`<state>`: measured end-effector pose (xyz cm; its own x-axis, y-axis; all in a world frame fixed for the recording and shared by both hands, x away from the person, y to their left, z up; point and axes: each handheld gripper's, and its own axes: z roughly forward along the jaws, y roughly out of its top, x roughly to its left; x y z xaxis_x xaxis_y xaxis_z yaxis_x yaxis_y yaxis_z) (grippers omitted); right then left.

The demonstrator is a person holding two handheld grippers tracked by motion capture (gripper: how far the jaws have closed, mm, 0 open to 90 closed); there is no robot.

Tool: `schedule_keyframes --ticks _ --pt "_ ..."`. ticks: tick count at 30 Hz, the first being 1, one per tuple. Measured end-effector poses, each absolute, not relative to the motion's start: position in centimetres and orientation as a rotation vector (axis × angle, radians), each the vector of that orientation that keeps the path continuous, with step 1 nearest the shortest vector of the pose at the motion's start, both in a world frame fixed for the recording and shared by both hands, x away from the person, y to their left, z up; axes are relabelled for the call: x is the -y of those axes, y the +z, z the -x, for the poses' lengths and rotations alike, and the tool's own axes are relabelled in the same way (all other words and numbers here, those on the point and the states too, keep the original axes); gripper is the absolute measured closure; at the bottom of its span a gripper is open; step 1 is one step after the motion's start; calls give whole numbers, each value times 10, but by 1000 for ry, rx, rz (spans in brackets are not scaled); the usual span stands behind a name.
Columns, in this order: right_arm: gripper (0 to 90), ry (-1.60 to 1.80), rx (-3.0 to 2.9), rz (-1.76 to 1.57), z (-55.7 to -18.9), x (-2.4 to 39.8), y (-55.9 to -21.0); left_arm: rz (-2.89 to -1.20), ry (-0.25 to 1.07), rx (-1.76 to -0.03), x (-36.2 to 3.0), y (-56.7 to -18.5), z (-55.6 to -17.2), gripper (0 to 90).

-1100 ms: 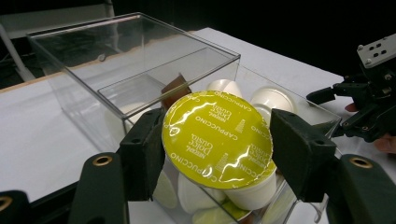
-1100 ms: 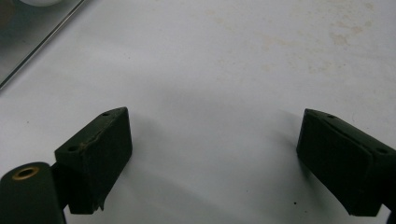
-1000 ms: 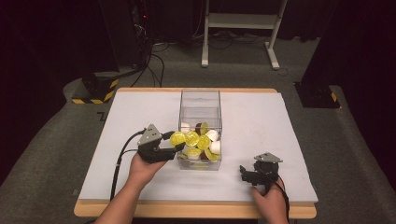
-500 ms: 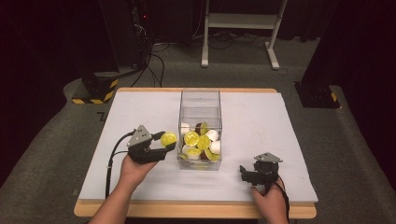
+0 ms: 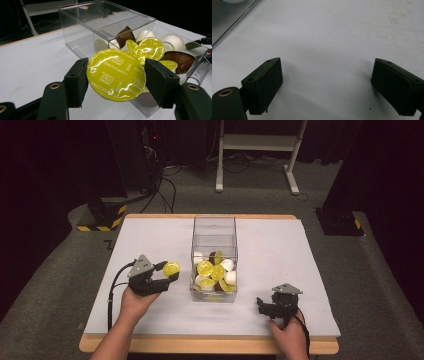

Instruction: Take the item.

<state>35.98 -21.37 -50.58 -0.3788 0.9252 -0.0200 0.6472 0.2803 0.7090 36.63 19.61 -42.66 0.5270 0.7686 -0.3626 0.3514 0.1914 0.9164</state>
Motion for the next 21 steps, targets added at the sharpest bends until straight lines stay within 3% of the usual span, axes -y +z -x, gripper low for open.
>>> schedule_keyframes --ticks 21 --pt "104 867 -2124 -1413 -360 214 -506 -1399 427 -1133 -217 -443 -385 382"
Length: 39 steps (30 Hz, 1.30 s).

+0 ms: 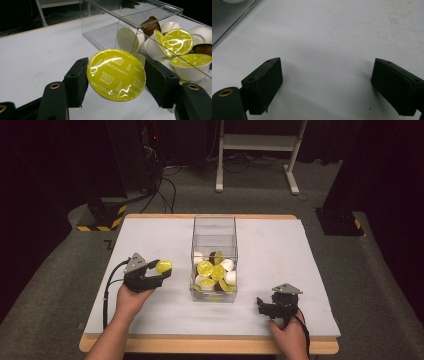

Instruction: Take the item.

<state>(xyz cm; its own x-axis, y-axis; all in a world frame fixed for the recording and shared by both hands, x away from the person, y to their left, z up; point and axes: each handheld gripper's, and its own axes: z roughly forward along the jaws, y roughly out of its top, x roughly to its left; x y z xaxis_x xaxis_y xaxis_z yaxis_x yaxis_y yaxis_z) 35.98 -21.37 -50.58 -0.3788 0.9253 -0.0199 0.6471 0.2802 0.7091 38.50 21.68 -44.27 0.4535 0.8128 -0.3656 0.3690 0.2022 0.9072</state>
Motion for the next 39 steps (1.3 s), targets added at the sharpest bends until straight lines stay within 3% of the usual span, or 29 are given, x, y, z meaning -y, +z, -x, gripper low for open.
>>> schedule_keyframes --ticks 39 --pt "104 866 -2124 -1413 -360 214 -506 -1464 440 -1308 -228 -493 -439 381"
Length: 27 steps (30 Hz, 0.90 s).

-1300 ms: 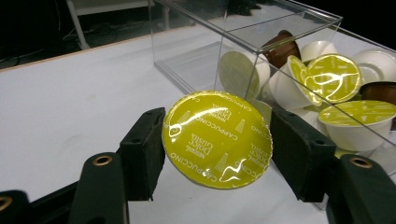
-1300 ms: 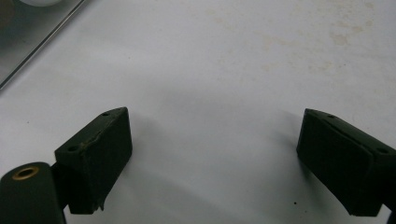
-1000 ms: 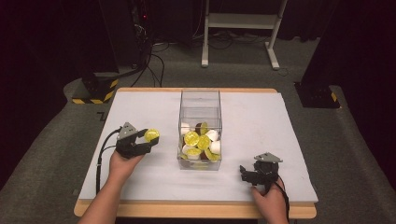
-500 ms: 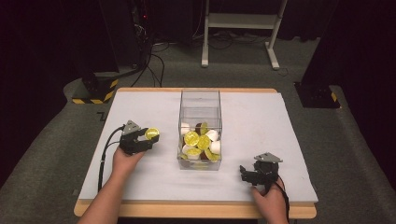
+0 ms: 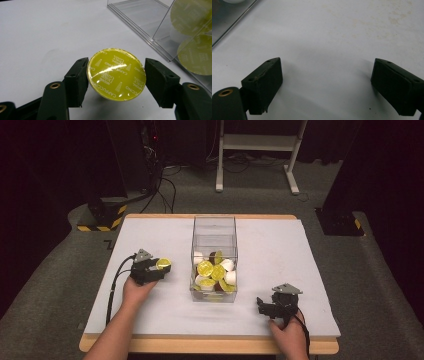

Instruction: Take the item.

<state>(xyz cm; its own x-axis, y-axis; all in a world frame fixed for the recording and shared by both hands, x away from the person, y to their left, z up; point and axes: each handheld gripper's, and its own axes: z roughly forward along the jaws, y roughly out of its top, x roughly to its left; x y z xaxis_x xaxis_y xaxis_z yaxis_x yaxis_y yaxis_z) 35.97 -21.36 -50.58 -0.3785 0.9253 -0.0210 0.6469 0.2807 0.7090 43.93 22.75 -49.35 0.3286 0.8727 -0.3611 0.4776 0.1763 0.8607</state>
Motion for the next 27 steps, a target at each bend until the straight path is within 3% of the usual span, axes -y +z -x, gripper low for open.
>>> schedule_keyframes --ticks 27 --pt "104 866 -2124 -1413 -360 214 -506 -1480 452 -1343 -226 -499 -443 357"
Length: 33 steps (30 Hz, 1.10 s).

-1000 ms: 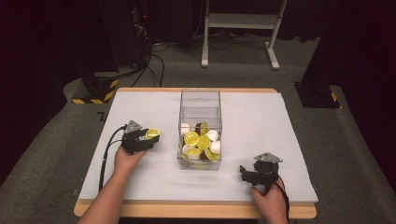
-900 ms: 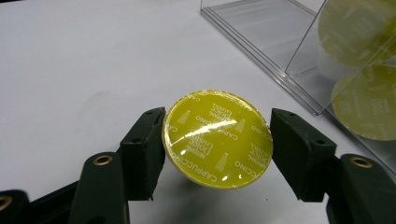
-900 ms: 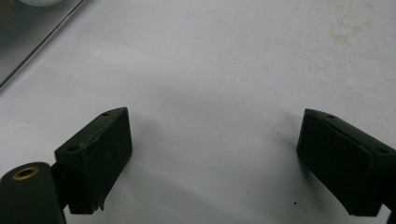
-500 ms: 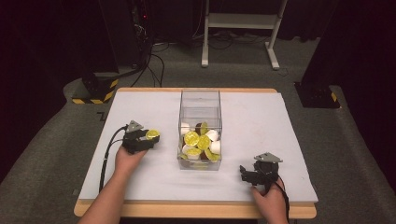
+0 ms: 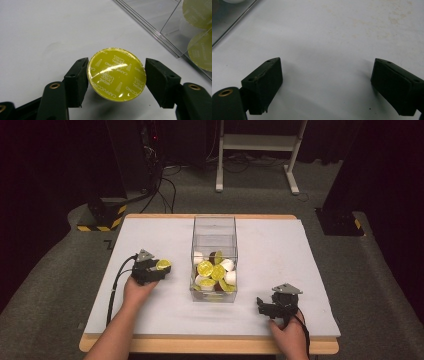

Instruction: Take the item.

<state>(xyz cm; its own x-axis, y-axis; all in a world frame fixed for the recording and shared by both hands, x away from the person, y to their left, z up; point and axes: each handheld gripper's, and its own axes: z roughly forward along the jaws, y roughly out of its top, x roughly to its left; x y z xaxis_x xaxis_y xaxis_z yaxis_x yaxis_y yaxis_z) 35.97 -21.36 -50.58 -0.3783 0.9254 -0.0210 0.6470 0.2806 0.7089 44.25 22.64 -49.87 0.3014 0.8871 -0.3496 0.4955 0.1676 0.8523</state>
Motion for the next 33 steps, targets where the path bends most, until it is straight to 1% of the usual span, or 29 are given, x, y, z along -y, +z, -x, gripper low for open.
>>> schedule_keyframes --ticks 2,5,8,23,33 --pt "104 866 -2124 -1412 -360 214 -506 -1478 445 -1345 -226 -497 -441 290" --pt "104 866 -2124 -1413 -360 214 -506 -1482 442 -1335 -227 -493 -438 238" --pt "104 866 -2124 -1412 -360 214 -506 -1483 435 -1331 -229 -489 -434 209" --pt "104 866 -2124 -1413 -360 214 -506 -1424 397 -1338 -246 -478 -413 202" --pt "104 866 -2124 -1413 -360 214 -506 -1444 386 -1344 -261 -487 -395 206"
